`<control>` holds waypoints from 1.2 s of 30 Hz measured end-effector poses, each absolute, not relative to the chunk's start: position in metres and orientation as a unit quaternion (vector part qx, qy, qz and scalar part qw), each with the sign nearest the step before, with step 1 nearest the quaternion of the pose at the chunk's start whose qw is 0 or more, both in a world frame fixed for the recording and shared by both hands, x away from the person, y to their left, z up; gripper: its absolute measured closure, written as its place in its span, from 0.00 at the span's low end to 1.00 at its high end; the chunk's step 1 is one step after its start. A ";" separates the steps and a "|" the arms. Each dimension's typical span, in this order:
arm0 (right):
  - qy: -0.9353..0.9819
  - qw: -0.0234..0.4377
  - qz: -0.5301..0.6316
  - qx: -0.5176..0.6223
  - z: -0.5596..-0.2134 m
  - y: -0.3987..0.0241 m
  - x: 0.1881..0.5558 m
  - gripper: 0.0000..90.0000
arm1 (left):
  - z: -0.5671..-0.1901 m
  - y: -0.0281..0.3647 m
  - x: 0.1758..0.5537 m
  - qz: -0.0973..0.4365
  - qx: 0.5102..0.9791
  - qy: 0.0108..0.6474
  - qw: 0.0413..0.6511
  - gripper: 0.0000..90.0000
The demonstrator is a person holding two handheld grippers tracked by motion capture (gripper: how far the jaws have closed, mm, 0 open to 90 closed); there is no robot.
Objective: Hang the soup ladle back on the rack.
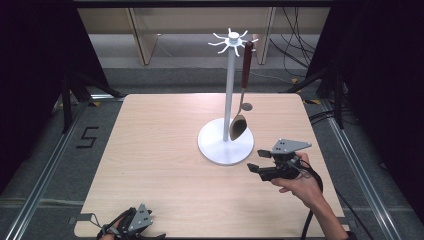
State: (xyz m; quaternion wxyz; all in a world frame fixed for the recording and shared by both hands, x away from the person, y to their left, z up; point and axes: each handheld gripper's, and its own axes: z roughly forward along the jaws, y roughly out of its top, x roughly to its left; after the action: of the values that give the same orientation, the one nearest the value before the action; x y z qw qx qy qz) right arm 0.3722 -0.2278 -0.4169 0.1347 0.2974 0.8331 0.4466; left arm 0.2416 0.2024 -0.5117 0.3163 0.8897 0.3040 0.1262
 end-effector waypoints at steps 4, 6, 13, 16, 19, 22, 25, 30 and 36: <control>0.836 0.138 0.444 0.292 -0.419 -0.229 0.370 0.40 | -0.512 0.202 0.242 0.126 0.890 0.304 0.316 0.17; 0.835 0.140 0.443 0.294 -0.421 -0.229 0.368 0.40 | -0.512 0.202 0.242 0.126 0.890 0.304 0.316 0.17; 0.832 0.125 0.443 0.311 -0.428 -0.229 0.362 0.39 | -0.512 0.202 0.242 0.126 0.890 0.305 0.315 0.17; 0.835 0.123 0.443 0.303 -0.430 -0.229 0.361 0.39 | -0.512 0.202 0.242 0.125 0.890 0.305 0.315 0.17; 0.838 0.129 0.443 0.292 -0.432 -0.230 0.361 0.39 | -0.512 0.202 0.242 0.126 0.890 0.305 0.315 0.17; 0.838 0.121 0.441 0.296 -0.435 -0.228 0.358 0.38 | -0.513 0.202 0.242 0.127 0.889 0.305 0.317 0.17; 0.840 0.119 0.440 0.293 -0.437 -0.228 0.357 0.38 | -0.512 0.202 0.241 0.126 0.889 0.306 0.315 0.17; 0.845 0.115 0.437 0.287 -0.439 -0.228 0.354 0.38 | -0.512 0.202 0.241 0.126 0.889 0.306 0.315 0.17; 0.846 0.121 0.437 0.280 -0.443 -0.228 0.350 0.37 | -0.512 0.202 0.242 0.127 0.890 0.305 0.315 0.17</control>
State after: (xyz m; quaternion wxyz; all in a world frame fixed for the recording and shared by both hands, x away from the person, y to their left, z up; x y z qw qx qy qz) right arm 0.3502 -0.2285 -0.4426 0.1212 0.2798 0.8464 0.4367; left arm 0.2416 0.2017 -0.5123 0.3147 0.8897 0.3053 0.1270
